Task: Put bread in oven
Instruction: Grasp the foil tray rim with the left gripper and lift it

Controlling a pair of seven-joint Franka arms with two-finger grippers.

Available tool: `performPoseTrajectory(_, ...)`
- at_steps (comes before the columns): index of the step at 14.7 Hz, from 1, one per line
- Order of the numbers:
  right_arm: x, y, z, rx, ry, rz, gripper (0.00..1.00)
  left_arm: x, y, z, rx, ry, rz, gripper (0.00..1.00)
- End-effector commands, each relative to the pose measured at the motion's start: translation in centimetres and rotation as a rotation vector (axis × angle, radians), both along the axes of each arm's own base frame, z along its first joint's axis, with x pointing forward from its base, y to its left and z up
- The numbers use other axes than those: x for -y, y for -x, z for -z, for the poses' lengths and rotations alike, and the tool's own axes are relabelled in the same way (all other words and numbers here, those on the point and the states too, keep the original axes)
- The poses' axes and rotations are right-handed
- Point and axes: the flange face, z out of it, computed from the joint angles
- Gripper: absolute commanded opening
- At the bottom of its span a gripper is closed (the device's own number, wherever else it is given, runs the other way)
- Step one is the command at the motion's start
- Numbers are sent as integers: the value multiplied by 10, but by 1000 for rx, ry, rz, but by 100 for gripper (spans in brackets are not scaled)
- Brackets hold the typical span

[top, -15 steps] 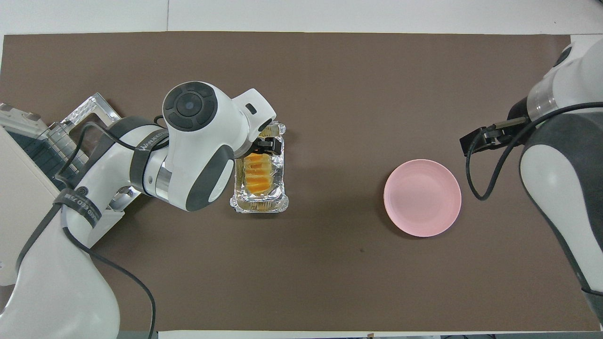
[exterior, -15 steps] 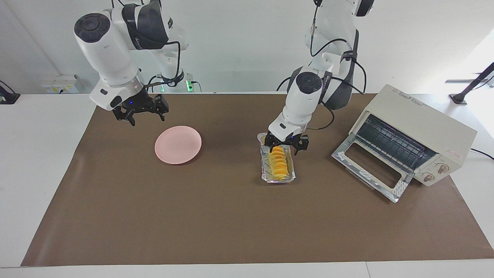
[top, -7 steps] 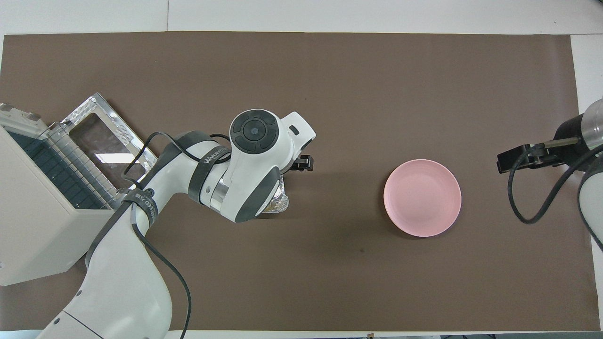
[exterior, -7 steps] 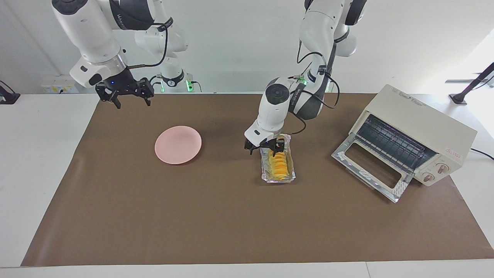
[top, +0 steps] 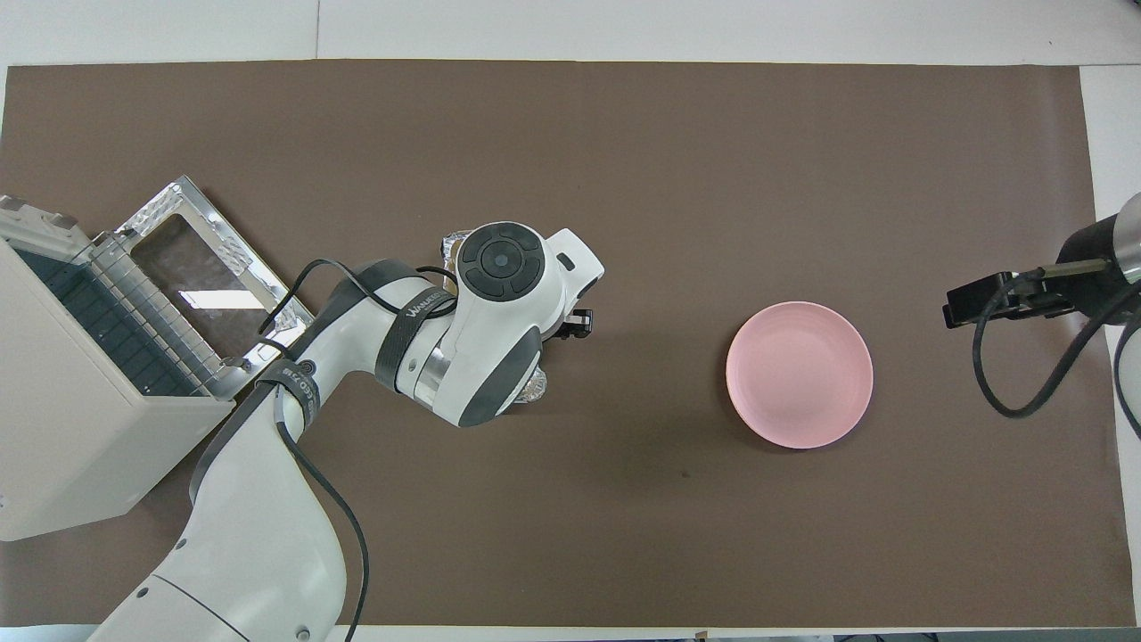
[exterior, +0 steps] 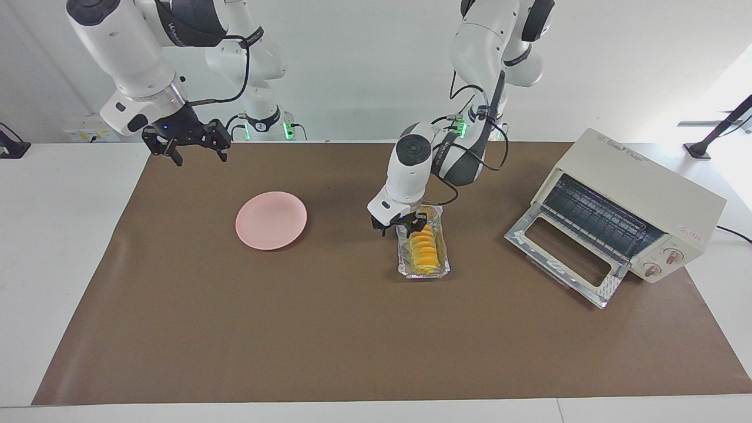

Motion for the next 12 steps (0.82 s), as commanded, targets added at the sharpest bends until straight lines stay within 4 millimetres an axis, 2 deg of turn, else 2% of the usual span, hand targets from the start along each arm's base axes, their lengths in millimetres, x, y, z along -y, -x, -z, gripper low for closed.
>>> performPoseTrajectory(1,-1,4,-1,9,-24,-41,100,-1,4,5,-1,9,-18,30)
performPoseTrajectory(3,1,4,-1,9,-23,-41,100,-3,2,4,-27,36,-72,0)
performPoseTrajectory(7,-1,3,-1,10,-20,-49,100,-13,-6,-1,-60,26,-142,0)
performPoseTrajectory(8,-1,4,-1,9,-16,-50,100,-18,-13,-10,-76,16,-153,0)
performPoseTrajectory(11,-1,3,-1,13,-1,-54,100,-48,-45,-49,-115,-8,-241,0)
performPoseTrajectory(12,-1,3,-1,13,4,-56,100,-68,-54,-69,-106,-14,-291,0)
